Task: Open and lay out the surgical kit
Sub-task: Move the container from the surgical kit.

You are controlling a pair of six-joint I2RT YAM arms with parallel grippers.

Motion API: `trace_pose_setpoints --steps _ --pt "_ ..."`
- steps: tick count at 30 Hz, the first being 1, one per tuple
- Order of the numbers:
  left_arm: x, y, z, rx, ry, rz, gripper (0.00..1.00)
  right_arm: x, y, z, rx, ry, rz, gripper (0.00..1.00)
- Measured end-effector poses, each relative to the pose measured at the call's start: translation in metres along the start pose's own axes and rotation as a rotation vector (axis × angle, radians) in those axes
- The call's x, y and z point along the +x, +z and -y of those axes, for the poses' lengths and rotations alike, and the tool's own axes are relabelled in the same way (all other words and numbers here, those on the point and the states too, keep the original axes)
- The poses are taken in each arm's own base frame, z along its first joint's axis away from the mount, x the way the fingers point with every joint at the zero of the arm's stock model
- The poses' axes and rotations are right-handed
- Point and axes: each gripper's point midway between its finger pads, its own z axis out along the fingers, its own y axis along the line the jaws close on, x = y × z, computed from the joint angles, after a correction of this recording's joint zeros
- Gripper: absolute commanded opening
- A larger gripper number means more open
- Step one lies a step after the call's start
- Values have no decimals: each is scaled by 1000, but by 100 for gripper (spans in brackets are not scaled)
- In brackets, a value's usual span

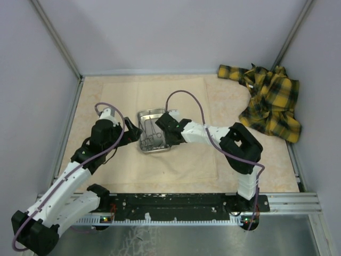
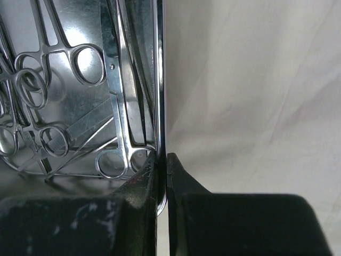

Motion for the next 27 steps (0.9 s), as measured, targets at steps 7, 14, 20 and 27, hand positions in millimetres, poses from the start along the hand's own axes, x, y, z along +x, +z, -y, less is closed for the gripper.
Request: trace_pose_setpoints --steps 7,14,20,27 --pt "-2 -3 2 12 -2 10 99 32 -15 -12 6 45 9 0" --pt "0 -7 1 21 -2 8 99 69 -34 -17 -28 101 7 0" --pt "1 -11 1 26 -3 5 99 97 -50 -19 -69 128 -4 0" --pt "2 -13 2 33 -3 2 99 122 -64 -19 -110 169 -19 0"
